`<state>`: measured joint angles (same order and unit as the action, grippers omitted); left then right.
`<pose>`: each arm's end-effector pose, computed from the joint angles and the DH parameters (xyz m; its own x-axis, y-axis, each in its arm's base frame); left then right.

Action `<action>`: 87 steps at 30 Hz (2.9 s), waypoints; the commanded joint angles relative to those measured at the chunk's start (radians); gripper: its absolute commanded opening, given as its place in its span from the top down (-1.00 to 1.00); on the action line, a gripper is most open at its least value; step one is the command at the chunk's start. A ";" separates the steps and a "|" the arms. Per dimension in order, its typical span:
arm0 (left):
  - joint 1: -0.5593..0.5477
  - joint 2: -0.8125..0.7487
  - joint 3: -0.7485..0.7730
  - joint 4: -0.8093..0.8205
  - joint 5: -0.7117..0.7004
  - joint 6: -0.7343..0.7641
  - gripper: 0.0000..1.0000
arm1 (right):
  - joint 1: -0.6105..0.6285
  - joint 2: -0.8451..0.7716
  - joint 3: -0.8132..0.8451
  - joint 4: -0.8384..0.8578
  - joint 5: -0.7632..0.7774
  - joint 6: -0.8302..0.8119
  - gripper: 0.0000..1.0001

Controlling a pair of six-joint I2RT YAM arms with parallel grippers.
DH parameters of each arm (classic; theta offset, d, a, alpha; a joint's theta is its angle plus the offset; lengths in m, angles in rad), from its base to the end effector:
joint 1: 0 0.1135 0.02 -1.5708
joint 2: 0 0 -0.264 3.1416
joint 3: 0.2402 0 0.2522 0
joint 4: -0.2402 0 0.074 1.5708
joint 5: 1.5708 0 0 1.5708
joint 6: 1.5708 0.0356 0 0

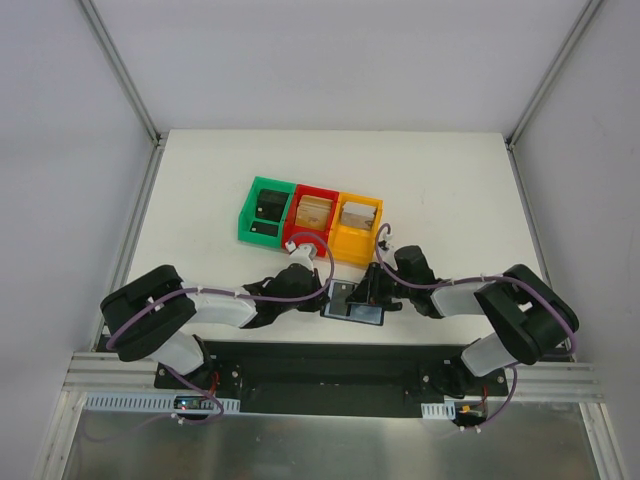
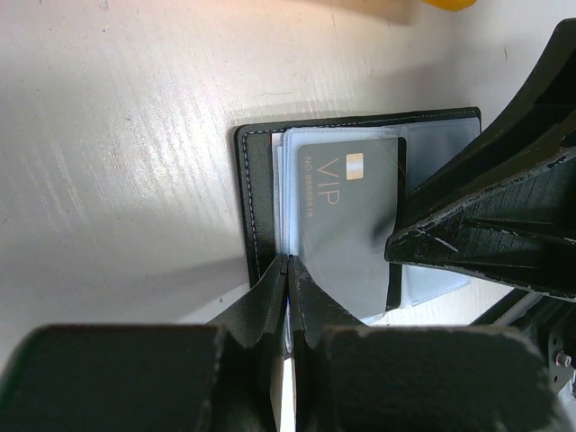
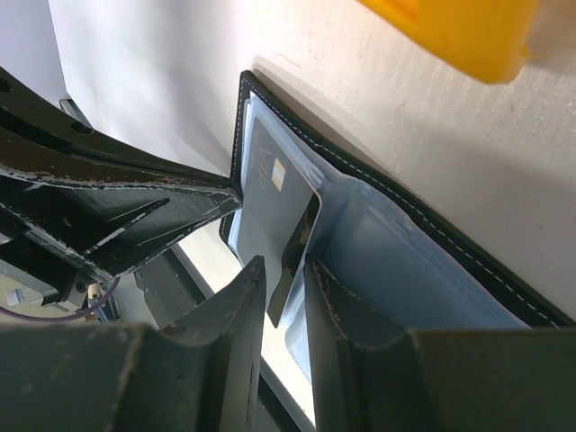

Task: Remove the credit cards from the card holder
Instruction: Remove the credit card from the card holder.

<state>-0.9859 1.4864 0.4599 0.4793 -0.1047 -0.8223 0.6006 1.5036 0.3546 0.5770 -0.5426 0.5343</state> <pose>0.1518 -0.2225 0.1411 -0.7670 -0.1616 -0.6210 0.3203 0.7422 -0.5887 0.1919 0.1537 0.1214 -0.8132 -0.0284 -0.5813 -0.4974 0.5527 0.6687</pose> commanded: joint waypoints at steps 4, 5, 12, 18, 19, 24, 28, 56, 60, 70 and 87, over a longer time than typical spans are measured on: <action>0.009 0.038 -0.004 -0.022 0.030 0.000 1.00 | 0.005 -0.011 0.000 -0.035 0.021 -0.014 0.65; 0.009 0.038 -0.006 -0.022 0.028 0.000 1.00 | 0.005 -0.013 -0.002 -0.037 0.020 -0.014 0.68; 0.007 0.032 -0.020 -0.022 0.008 -0.017 1.00 | 0.005 -0.037 -0.014 -0.055 0.030 -0.025 0.73; 0.009 0.017 -0.041 -0.022 -0.021 -0.037 1.00 | 0.005 -0.062 -0.020 -0.101 0.041 -0.053 0.72; 0.007 0.017 -0.043 -0.022 -0.024 -0.040 1.00 | 0.005 -0.068 -0.020 -0.106 0.043 -0.056 0.73; 0.009 0.017 -0.044 -0.022 -0.023 -0.041 1.00 | 0.005 -0.080 -0.025 -0.117 0.046 -0.065 0.89; 0.007 0.018 -0.043 -0.021 -0.021 -0.044 1.00 | 0.005 -0.086 -0.025 -0.117 0.044 -0.065 0.99; 0.007 0.021 -0.058 -0.018 -0.012 -0.060 1.00 | 0.007 -0.022 -0.019 0.046 -0.011 0.062 0.70; 0.007 0.020 -0.061 -0.018 -0.013 -0.063 1.00 | 0.007 -0.020 -0.020 0.049 -0.011 0.062 0.82; 0.006 0.020 -0.073 -0.018 -0.030 -0.078 1.00 | 0.001 -0.039 -0.051 0.046 -0.011 0.050 0.95; 0.007 0.005 -0.096 -0.022 -0.056 -0.103 1.00 | -0.030 -0.101 -0.085 0.012 -0.013 0.029 0.99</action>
<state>-0.9798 1.4895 0.4019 0.5694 -0.1349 -0.9310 0.5823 1.4387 0.2825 0.5900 -0.5426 0.5869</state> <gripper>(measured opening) 0.002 0.009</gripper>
